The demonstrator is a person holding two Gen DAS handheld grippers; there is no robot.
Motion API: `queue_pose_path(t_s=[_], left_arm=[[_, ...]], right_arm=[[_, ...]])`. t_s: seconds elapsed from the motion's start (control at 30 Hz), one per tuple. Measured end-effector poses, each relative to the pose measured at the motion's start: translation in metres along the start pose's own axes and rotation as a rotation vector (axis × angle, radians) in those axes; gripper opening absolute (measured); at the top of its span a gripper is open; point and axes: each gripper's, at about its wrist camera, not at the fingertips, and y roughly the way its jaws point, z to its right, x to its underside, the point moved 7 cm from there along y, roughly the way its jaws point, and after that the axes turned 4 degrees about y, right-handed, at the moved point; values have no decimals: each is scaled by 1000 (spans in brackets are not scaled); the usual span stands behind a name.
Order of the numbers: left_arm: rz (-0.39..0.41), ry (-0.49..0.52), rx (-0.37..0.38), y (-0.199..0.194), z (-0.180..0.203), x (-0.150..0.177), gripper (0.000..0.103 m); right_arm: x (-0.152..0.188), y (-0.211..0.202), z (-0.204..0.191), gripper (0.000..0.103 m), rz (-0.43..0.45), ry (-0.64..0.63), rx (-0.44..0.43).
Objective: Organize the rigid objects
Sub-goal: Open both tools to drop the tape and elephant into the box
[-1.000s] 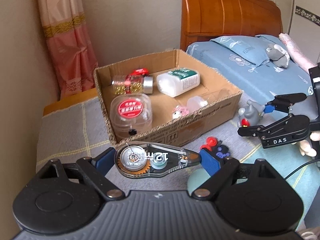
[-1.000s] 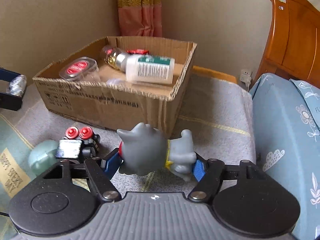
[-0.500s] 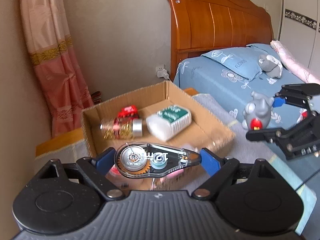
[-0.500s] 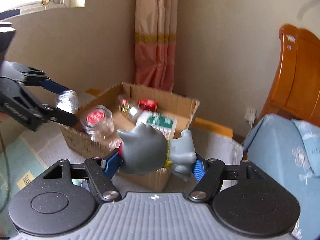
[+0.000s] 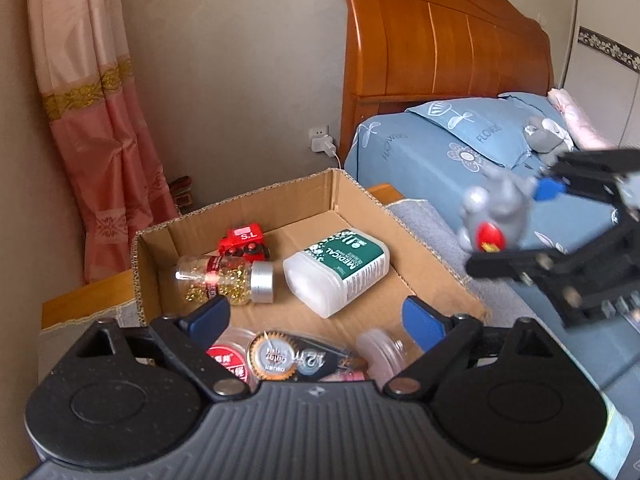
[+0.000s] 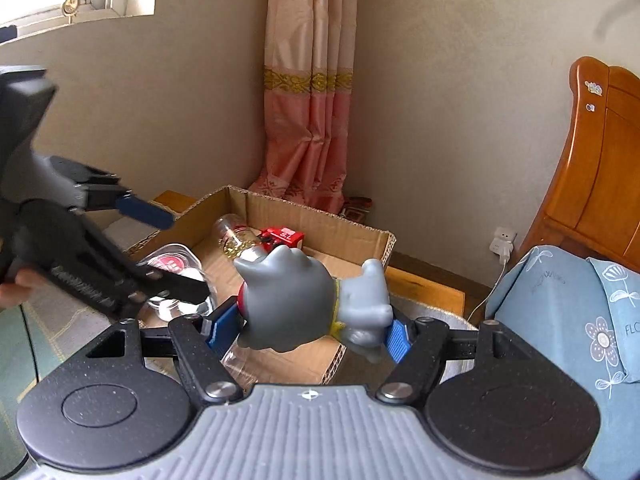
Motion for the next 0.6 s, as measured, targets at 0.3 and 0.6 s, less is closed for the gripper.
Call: queue_pose_path(t_s=[0.3,0.6], left_arm=[[6,63,-102,-48,-10,32,102],[3,27,-139,-73,-26,58,102]], right_arm=[[-36,48,0,76,-39,22,-14],[-64,102,3,100,-75,79,27]])
